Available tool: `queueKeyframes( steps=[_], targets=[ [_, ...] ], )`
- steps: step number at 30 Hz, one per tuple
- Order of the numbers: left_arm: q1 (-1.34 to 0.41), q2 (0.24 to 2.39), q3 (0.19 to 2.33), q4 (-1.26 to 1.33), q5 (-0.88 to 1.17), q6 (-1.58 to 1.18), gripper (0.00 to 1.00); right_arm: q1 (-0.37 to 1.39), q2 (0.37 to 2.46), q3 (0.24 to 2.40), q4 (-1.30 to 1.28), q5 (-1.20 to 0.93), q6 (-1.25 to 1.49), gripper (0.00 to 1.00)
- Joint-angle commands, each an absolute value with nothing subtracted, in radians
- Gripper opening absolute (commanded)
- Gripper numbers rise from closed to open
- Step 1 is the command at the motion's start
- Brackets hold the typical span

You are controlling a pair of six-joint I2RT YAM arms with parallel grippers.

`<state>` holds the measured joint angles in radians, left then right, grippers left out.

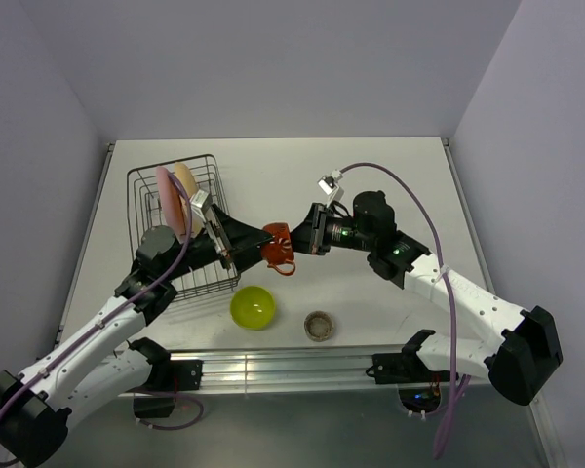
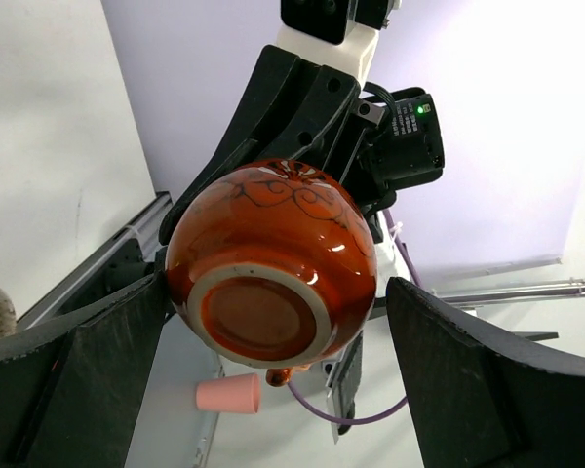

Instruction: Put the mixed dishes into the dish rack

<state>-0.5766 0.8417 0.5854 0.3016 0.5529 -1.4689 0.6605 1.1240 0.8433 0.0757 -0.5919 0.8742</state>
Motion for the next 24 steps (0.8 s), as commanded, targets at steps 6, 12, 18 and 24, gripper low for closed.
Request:
queueKeyframes(
  steps=[6, 12, 18, 24],
  targets=[
    [-0.604, 0.862, 0.563, 0.524, 0.583, -1.594, 0.99, 0.672, 1.111, 0.861, 0.241, -0.629, 0.910, 0.00],
    [-0.612, 0.888, 0.538, 0.624, 0.600, -1.651, 0.99, 0.673, 1.129, 0.854, 0.272, -0.643, 0.923, 0.00],
    [-0.615, 0.907, 0.519, 0.695, 0.601, -1.684, 0.98, 0.676, 1.141, 0.838, 0.307, -0.655, 0.936, 0.00],
    [-0.615, 0.930, 0.491, 0.781, 0.598, -1.724, 0.90, 0.681, 1.147, 0.827, 0.325, -0.663, 0.940, 0.00]
  ],
)
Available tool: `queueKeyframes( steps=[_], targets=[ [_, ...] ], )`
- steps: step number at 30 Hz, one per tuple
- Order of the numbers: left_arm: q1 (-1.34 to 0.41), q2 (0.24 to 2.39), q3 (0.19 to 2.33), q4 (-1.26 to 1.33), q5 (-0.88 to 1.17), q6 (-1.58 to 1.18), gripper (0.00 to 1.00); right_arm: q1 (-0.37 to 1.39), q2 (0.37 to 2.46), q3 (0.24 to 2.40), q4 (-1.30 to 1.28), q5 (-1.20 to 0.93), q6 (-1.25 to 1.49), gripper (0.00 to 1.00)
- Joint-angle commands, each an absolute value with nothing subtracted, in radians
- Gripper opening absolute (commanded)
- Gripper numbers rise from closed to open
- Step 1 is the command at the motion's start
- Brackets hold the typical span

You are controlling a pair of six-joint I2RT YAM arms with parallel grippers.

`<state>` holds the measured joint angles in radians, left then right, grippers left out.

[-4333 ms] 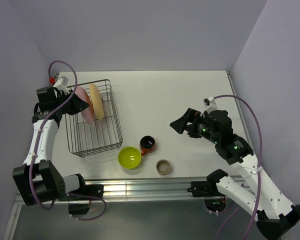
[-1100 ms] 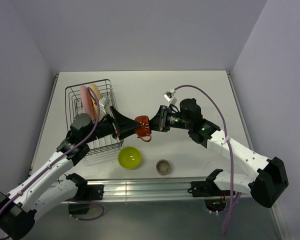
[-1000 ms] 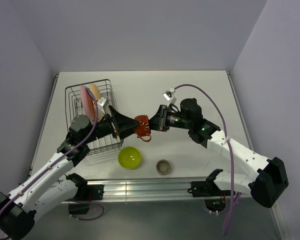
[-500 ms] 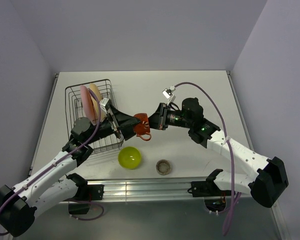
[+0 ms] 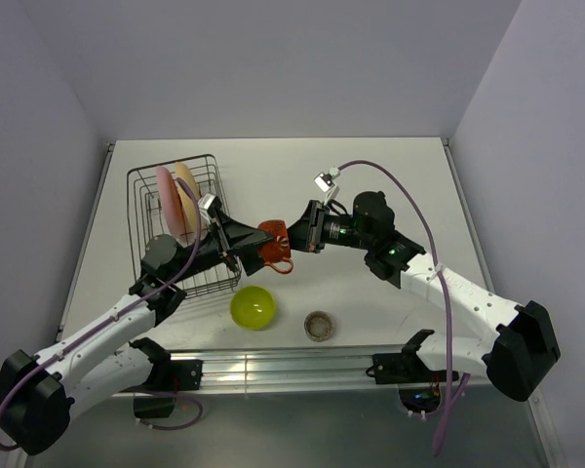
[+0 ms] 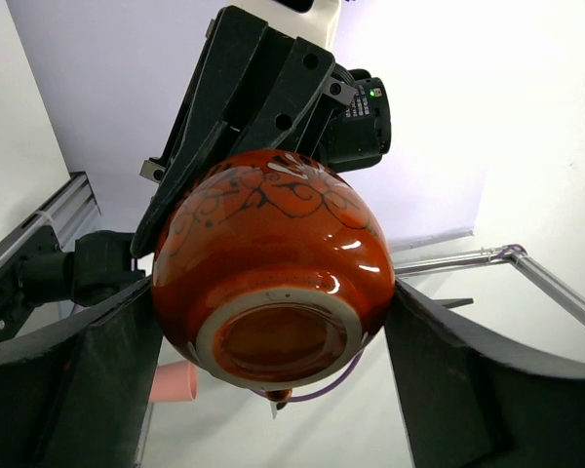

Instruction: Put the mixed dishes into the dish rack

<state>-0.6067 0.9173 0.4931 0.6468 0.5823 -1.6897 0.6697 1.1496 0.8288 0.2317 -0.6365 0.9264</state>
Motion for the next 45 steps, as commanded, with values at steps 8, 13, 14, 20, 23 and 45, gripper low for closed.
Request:
queueKeyframes(
  steps=[8, 13, 14, 20, 23, 45],
  targets=[
    [-0.614, 0.939, 0.492, 0.808, 0.598, -1.707, 0.38, 0.683, 1.152, 0.845, 0.282, -0.658, 0.910, 0.00],
    [-0.615, 0.927, 0.489, 0.776, 0.600, -1.683, 0.00, 0.683, 1.152, 0.856, 0.235, -0.640, 0.887, 0.10],
    [-0.614, 0.923, 0.491, 0.766, 0.600, -1.675, 0.00, 0.683, 1.151, 0.867, 0.218, -0.621, 0.868, 0.16],
    [-0.585, 0.874, 0.491, 0.654, 0.598, -1.608, 0.00, 0.677, 1.131, 0.893, 0.111, -0.528, 0.822, 0.91],
    [-0.536, 0.842, 0.494, 0.569, 0.614, -1.571, 0.00, 0.667, 1.114, 0.899, 0.061, -0.482, 0.815, 1.00],
    [-0.284, 1.032, 1.074, -0.730, 0.005, -0.626, 0.00, 0.638, 1.026, 0.853, -0.272, -0.144, 0.706, 1.00]
  ],
)
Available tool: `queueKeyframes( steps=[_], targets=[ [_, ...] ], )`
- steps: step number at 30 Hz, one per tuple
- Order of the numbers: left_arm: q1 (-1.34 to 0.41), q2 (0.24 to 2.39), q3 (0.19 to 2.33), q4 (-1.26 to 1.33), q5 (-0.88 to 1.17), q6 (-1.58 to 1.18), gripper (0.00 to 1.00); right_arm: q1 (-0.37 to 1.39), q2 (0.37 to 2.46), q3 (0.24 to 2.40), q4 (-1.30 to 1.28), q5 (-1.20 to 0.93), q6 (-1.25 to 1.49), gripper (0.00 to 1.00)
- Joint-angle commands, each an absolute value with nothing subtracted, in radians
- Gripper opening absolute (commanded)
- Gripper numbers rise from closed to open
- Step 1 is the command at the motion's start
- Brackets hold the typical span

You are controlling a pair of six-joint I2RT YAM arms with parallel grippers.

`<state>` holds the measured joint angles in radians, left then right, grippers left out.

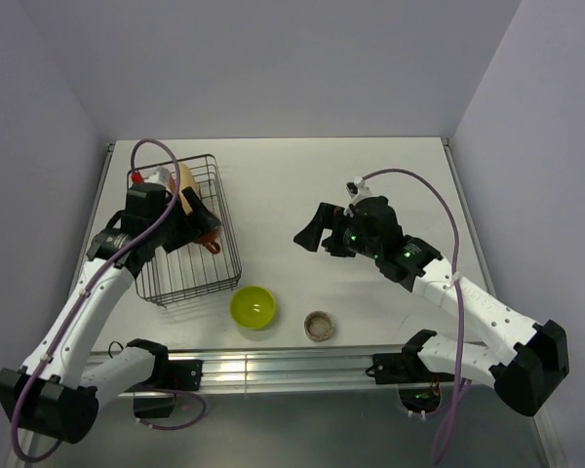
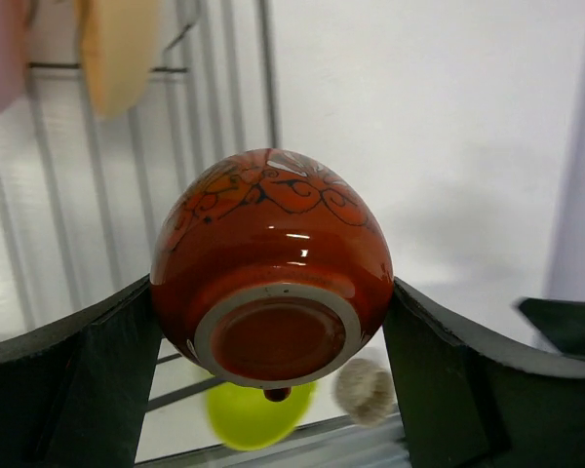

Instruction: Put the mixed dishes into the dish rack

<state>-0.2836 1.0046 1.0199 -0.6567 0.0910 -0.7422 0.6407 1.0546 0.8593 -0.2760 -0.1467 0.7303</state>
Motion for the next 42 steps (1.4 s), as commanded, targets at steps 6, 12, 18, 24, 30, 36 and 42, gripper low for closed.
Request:
queueKeyframes(
  steps=[6, 12, 18, 24, 30, 36, 42],
  targets=[
    [-0.288, 1.104, 1.023, -0.706, 0.006, -0.592, 0.00, 0.710, 1.057, 0.853, -0.303, -0.106, 0.666, 1.00],
    [-0.299, 1.218, 1.032, -0.698, 0.014, -0.565, 0.00, 0.850, 1.196, 0.923, -0.390, -0.002, 0.621, 0.99],
    [-0.301, 1.331, 1.054, -0.696, 0.032, -0.545, 0.00, 0.929, 1.295, 0.919, -0.351, -0.002, 0.634, 0.98],
    [-0.301, 1.408, 1.089, -0.698, 0.017, -0.540, 0.01, 0.992, 1.422, 0.951, -0.324, -0.002, 0.641, 0.96],
    [-0.305, 1.448, 1.104, -0.696, 0.017, -0.537, 0.27, 1.049, 1.540, 1.009, -0.327, 0.052, 0.666, 0.90],
    [-0.307, 1.466, 1.095, -0.684, 0.031, -0.528, 0.50, 1.068, 1.607, 1.025, -0.302, 0.049, 0.681, 0.81],
    [-0.307, 1.485, 1.082, -0.680, 0.022, -0.520, 0.63, 1.095, 1.654, 1.057, -0.307, 0.052, 0.684, 0.69]
  ],
)
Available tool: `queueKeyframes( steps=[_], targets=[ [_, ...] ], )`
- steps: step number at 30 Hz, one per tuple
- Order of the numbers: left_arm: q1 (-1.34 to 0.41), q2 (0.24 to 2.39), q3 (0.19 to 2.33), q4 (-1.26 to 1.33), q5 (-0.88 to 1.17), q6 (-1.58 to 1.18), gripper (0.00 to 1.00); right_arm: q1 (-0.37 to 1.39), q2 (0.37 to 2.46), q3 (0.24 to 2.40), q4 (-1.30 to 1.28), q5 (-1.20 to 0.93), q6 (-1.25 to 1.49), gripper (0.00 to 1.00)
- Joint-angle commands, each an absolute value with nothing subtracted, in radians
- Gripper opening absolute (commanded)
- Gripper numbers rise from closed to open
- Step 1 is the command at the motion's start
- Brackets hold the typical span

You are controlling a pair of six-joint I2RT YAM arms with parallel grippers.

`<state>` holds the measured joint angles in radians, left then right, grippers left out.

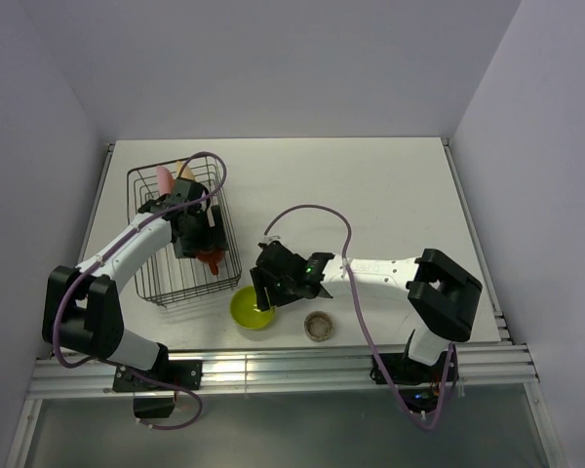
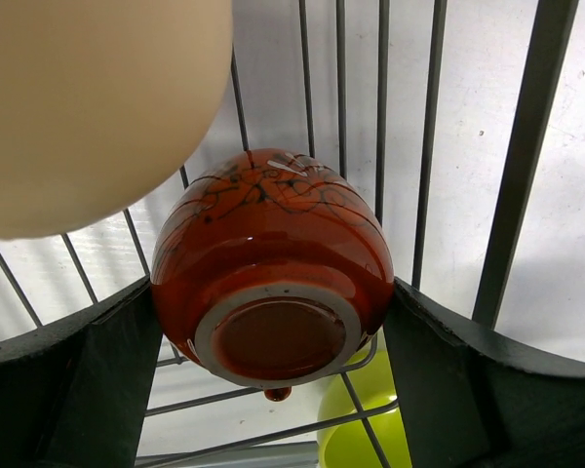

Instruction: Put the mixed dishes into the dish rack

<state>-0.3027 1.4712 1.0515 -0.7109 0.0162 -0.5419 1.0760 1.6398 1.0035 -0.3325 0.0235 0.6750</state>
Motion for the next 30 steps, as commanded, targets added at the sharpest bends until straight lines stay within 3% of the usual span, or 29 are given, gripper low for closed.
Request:
queueKeyframes(
  steps=[1, 5, 11, 17, 18, 24, 30],
  targets=[
    [-0.305, 1.483, 1.078, -0.673, 0.021, -0.520, 0.63, 1.098, 1.657, 1.061, -0.307, 0.052, 0.684, 0.66],
    [-0.307, 1.480, 1.072, -0.667, 0.023, -0.520, 0.67, 1.106, 1.674, 1.074, -0.308, 0.055, 0.689, 0.56],
    [-0.307, 1.502, 1.071, -0.660, 0.034, -0.509, 0.80, 1.108, 1.681, 1.074, -0.305, 0.058, 0.698, 0.45],
    [-0.307, 1.511, 1.063, -0.647, 0.048, -0.508, 0.87, 1.109, 1.686, 1.080, -0.311, 0.064, 0.698, 0.25],
    [-0.307, 1.514, 1.062, -0.647, 0.045, -0.506, 0.88, 1.109, 1.689, 1.083, -0.311, 0.063, 0.696, 0.17],
    [-0.307, 1.522, 1.052, -0.649, 0.048, -0.506, 0.88, 1.108, 1.690, 1.080, -0.313, 0.064, 0.699, 0.00],
    [-0.307, 1.499, 1.038, -0.673, 0.026, -0.506, 0.81, 1.109, 1.689, 1.075, -0.310, 0.071, 0.703, 0.00]
  ],
)
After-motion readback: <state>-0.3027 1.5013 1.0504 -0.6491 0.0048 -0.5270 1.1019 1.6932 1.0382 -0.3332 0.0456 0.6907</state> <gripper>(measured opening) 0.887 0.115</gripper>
